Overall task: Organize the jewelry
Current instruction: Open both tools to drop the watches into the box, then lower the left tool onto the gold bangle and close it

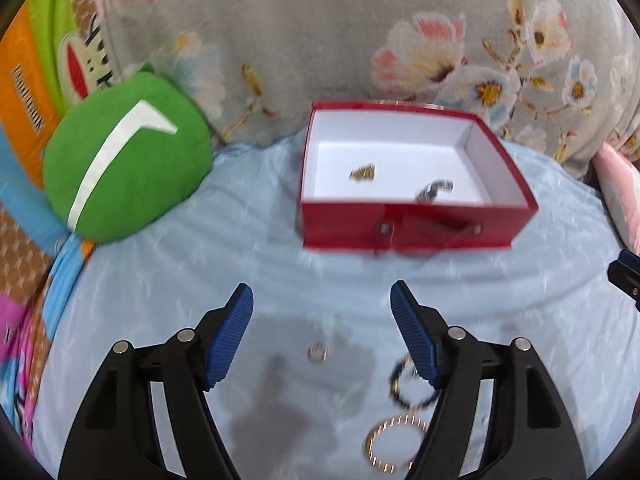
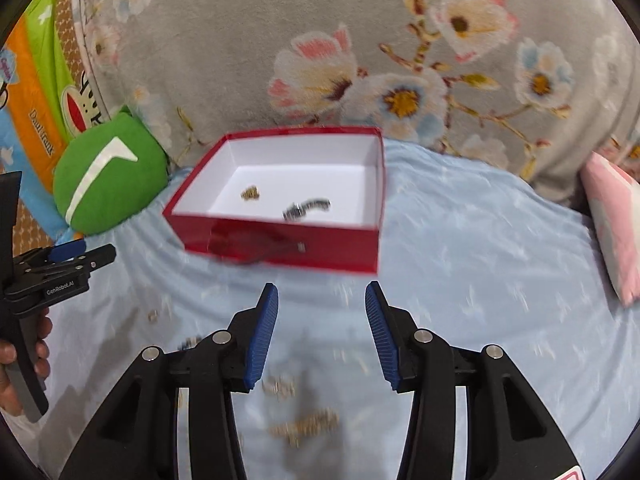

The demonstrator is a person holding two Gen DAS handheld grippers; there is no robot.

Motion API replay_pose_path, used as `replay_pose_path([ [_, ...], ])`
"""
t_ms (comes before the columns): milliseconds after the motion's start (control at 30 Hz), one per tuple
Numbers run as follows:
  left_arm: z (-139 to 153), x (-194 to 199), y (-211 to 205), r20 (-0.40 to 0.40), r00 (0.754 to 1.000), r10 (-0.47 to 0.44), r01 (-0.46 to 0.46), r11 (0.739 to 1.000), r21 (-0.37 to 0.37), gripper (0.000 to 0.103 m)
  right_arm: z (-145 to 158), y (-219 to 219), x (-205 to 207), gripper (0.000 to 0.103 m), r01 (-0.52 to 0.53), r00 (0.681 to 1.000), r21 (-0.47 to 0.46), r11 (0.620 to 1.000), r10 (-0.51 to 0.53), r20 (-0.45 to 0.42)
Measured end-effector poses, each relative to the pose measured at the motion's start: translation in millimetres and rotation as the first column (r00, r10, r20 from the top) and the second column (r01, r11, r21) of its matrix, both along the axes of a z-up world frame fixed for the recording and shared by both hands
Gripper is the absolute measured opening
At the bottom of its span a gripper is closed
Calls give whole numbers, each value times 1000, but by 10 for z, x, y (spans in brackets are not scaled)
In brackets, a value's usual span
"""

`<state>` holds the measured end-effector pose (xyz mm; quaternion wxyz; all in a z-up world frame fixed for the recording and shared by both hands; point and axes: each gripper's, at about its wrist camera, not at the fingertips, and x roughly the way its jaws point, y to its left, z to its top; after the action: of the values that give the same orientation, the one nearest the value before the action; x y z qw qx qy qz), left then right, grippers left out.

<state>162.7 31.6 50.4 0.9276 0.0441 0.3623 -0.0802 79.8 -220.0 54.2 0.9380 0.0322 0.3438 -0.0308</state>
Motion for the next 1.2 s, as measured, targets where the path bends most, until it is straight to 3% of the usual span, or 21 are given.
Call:
replay_pose_path([
  [200,-561,-385,113,-132,991,18,-25,998,-50,70,-456,57,-544,45,54,997,52,997,-51,-61],
  [333,-833,-489,121,-192,981,32,-46,997,-69,70,-662,113,-686,45,65,993,64,996,-59,-99],
  [600,-1102,-535,82,-240,970,51,-75,993,-93,70,-859,192,-755,45,66,990,97,993,-53,-132],
  [800,-1149,-570,-17,-244,969,34,-58,994,-93,67,-926,197,-743,45,77,988,98,992,-62,-142],
  [900,-1139,-592,-72,-240,971,18,-40,995,-89,57,-965,184,-726,45,86,987,103,991,-71,-147],
  [1033,-1127,-627,-113,-250,968,-13,-17,992,-121,55,-1010,161,-697,45,98,985,119,988,-79,-154],
  [1200,-1131,-664,-202,-246,969,-36,9,994,-109,32,-1045,139,-623,45,109,984,139,984,-86,-158],
])
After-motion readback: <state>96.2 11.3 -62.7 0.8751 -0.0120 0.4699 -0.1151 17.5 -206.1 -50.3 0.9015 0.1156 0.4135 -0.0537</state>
